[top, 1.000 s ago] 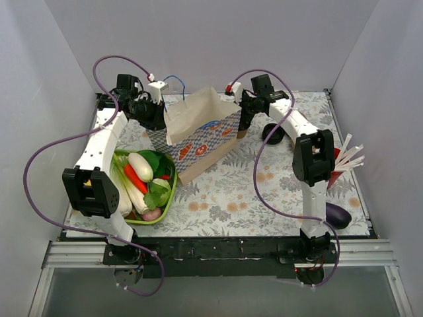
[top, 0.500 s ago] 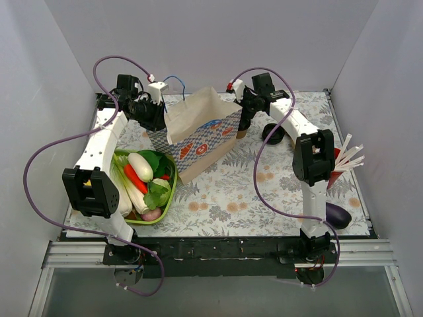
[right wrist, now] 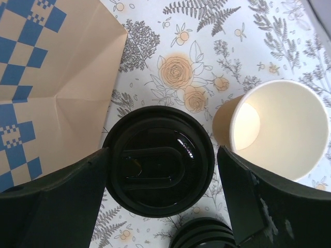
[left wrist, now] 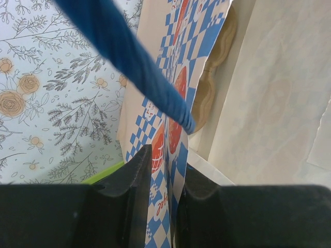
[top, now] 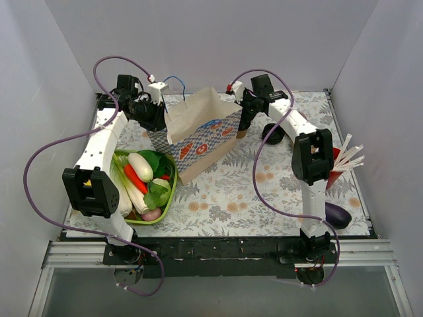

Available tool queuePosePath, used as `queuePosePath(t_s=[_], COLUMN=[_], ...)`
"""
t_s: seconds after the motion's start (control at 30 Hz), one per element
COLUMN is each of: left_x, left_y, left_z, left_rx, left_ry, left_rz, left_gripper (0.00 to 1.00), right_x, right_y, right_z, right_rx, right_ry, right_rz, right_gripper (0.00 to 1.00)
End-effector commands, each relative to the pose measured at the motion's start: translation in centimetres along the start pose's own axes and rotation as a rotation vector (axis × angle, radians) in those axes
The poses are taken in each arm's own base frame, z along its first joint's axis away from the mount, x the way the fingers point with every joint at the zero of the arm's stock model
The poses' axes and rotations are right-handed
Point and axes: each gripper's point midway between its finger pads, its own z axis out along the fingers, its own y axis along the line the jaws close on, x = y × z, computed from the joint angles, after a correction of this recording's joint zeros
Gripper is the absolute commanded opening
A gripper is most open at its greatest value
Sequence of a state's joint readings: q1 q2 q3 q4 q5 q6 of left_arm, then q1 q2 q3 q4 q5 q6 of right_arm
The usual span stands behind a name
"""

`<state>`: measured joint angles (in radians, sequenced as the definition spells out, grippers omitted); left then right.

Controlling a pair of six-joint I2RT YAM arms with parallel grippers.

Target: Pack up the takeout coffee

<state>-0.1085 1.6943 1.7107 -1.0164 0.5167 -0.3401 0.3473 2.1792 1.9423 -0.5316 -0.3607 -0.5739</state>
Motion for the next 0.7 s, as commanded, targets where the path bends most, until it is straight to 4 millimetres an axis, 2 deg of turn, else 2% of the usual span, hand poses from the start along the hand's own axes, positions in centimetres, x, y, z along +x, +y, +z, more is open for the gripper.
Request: queuePosePath(t_s=[0.0,0.13,0.3,0.4,0.53,0.67], left_x=[0.3,0.4,0.5,0.2,0.1,0.1], left_y=[-0.3,-0.3,-0.3,-0.3,-0.4,-0.5], left_z=[-0.3,-0.3,-0.2,-0.2,0.0,0.3], left_rx=[0.012,0.013,0.016,0.018,0.032,0.049], left_ry=[0.004,0.006,0.006,0.001,-0.005,-0.008], left_rz=[-0.005,-0.005,-0.008,-0.006,-0.004,-0.006], left_gripper=[0.20,0.20,0.20,0.20,0.20,0.20], right_x=[1.0,1.4,1.1,0.8,-0.6,-0.9], right_y=[-0.3,0.0,0.3,0.4,0.0,-0.1], right_z=[0.6,0.7,0.2,-0.6,-2.9,-4.8], right_rx=[0.004,-0.004,-0.014,-0.006,0.027,0.045], right_ry=[0.030,0.040,0.035,0.035,0.017,0.027], right_rz=[0.027,0.032,0.023,0.012,-0.010,-0.020], right_gripper=[0.91,0.88,0.77,0.70,0.65,0.61])
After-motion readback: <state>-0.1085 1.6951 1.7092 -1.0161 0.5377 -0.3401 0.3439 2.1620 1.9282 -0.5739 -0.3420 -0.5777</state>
